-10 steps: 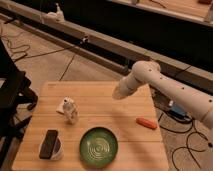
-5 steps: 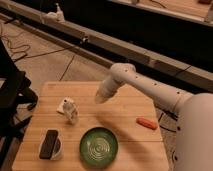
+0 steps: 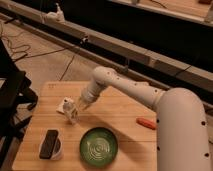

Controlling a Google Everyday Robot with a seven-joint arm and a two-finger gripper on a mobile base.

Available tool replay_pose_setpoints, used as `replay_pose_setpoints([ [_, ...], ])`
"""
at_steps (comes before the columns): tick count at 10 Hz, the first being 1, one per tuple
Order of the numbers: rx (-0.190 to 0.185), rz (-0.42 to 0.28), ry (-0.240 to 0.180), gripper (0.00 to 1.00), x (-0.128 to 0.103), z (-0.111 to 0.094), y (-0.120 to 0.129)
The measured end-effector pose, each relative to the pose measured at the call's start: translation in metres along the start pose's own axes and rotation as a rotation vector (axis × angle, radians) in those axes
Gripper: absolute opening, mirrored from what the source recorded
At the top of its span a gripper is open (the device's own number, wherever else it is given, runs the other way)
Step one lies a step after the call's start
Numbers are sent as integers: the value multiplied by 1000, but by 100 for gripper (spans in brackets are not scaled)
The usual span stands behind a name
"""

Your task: Knock the bottle over

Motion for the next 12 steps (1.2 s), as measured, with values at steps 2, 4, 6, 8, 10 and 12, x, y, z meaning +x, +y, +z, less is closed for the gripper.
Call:
replay_pose_setpoints([
  [2, -4, 7, -59, 0, -12, 0, -4],
  [4, -12, 7, -123, 0, -25, -2, -5],
  [6, -21, -3, -164, 0, -35, -2, -3],
  [8, -37, -4, -198, 0, -39, 0, 2],
  [10, -52, -2, -230, 0, -43, 4, 5],
  [12, -62, -3, -272, 0, -48, 12, 8],
])
